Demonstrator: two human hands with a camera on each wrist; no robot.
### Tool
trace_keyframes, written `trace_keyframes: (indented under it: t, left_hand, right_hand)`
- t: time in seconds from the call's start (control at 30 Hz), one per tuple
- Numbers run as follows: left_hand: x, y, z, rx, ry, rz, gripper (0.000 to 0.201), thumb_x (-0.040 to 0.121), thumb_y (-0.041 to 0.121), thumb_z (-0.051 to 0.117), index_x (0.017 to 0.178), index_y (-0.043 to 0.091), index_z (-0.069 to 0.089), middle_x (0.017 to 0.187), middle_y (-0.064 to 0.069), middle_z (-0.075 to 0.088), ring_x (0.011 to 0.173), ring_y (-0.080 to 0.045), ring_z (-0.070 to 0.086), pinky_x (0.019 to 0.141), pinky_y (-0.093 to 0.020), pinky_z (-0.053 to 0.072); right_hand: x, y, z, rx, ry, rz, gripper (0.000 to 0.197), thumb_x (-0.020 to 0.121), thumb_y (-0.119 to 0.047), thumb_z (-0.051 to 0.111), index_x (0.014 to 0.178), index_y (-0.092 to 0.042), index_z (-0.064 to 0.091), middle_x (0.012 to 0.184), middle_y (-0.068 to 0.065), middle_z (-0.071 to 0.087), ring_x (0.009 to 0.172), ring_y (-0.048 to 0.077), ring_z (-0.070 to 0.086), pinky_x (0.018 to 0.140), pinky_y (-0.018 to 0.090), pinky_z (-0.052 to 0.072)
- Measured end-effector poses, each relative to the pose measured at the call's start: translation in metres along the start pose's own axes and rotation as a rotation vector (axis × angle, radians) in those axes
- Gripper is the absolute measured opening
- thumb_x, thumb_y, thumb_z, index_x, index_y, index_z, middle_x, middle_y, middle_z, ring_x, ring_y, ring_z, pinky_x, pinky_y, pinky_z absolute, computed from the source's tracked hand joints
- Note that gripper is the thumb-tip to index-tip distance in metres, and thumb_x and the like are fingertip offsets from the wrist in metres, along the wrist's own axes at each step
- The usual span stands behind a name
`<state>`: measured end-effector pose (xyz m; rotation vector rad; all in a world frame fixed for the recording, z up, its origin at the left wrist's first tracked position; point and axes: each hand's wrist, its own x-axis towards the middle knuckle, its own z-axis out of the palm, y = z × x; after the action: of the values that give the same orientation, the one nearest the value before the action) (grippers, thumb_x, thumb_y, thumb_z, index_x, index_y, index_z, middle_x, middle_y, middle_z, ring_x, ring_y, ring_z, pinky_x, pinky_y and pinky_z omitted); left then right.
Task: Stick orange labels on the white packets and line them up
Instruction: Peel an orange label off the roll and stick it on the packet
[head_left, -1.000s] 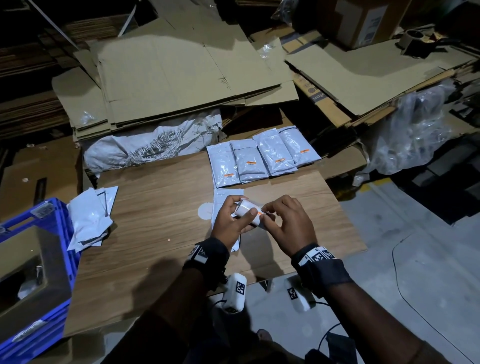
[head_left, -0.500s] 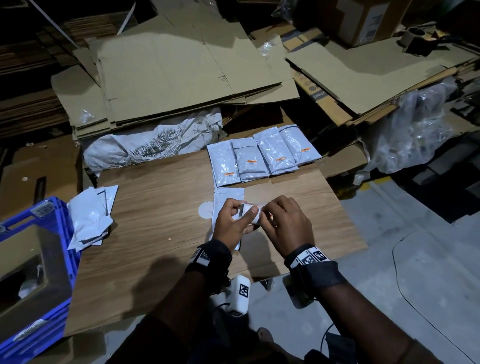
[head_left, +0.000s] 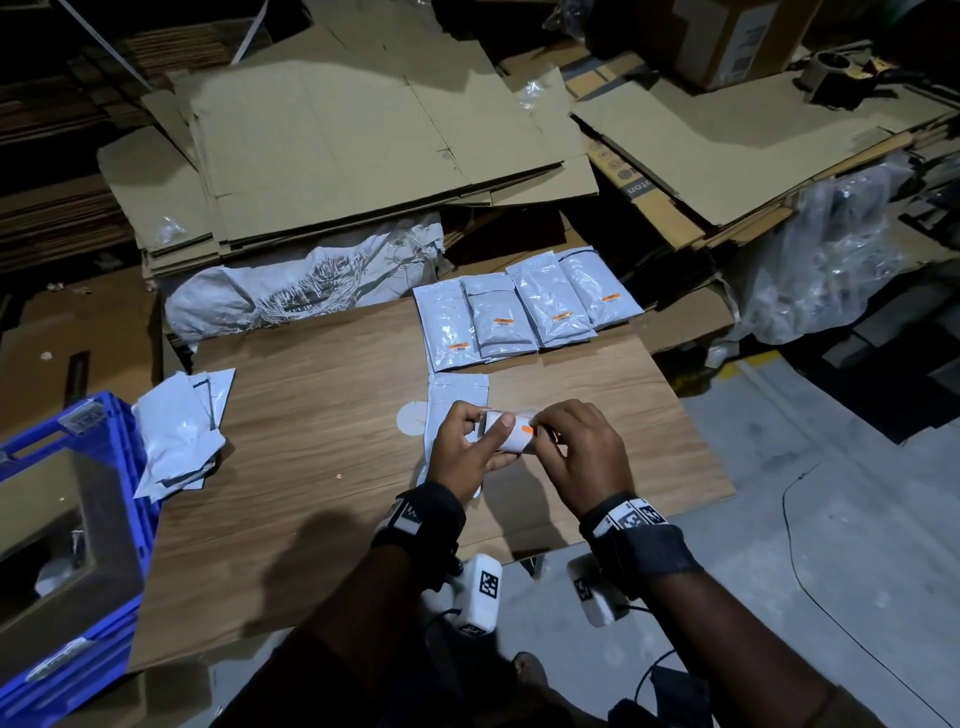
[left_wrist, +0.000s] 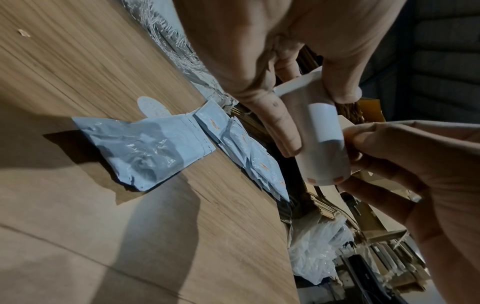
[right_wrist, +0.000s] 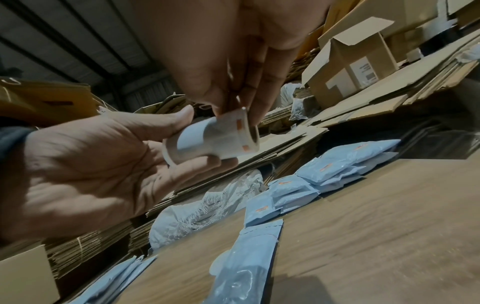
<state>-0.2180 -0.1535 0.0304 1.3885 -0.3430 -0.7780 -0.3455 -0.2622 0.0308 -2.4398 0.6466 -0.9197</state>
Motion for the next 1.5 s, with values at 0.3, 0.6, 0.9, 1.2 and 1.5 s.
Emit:
trace_keyframes:
  t: [0.3, 0.6, 0.9, 1.2, 1.5]
  left_hand:
    - [-0.002, 0.005, 0.004, 0.034, 0.022, 0.006, 0.029, 0.092, 0.021, 0.076, 0.094, 0.007, 0.05, 0.118, -0.015, 0.046, 0.121, -0.038, 0.06, 0.076, -0.041, 0.063]
    - [-0.005, 0.006, 0.005, 0.038, 0.012, 0.003, 0.032, 0.093, 0.018, 0.074, 0.096, 0.001, 0.048, 0.106, -0.012, 0.048, 0.103, -0.033, 0.068, 0.079, -0.048, 0.063]
    - [-0.003, 0.005, 0.008, 0.091, 0.008, 0.012, 0.03, 0.092, 0.016, 0.074, 0.097, 0.001, 0.049, 0.112, -0.009, 0.047, 0.113, -0.005, 0.058, 0.072, -0.034, 0.062]
    - [-0.005, 0.005, 0.007, 0.029, 0.04, -0.009, 0.026, 0.094, 0.013, 0.072, 0.093, 0.005, 0.047, 0.1, -0.006, 0.042, 0.094, -0.019, 0.065, 0.08, -0.047, 0.063]
    - [-0.002, 0.005, 0.011, 0.081, 0.027, 0.054, 0.029, 0.091, 0.013, 0.075, 0.097, 0.003, 0.048, 0.101, -0.003, 0.042, 0.097, -0.006, 0.055, 0.075, -0.038, 0.063]
  right_hand:
    - [0.0, -0.007, 0.004, -0.055, 0.002, 0.024, 0.017, 0.092, -0.028, 0.061, 0.081, -0.016, 0.06, 0.085, -0.001, 0.054, 0.082, 0.025, 0.054, 0.055, 0.042, 0.047]
    - [0.002, 0.0, 0.0, 0.042, -0.043, 0.023, 0.011, 0.091, -0.026, 0.064, 0.085, -0.017, 0.065, 0.085, -0.004, 0.057, 0.08, 0.02, 0.054, 0.065, 0.038, 0.046]
    - [0.003, -0.005, 0.009, -0.057, -0.027, 0.1, 0.02, 0.09, -0.023, 0.074, 0.078, -0.016, 0.059, 0.083, 0.0, 0.053, 0.079, 0.026, 0.055, 0.054, 0.039, 0.046]
    - [0.0, 0.006, 0.003, 0.096, -0.094, 0.011, 0.015, 0.092, -0.027, 0.059, 0.09, -0.016, 0.068, 0.087, -0.003, 0.058, 0.08, 0.021, 0.056, 0.067, 0.041, 0.05]
    - [0.003, -0.009, 0.003, -0.214, -0.059, 0.018, 0.02, 0.092, -0.028, 0.07, 0.08, -0.018, 0.057, 0.086, -0.002, 0.052, 0.083, 0.023, 0.054, 0.045, 0.037, 0.042]
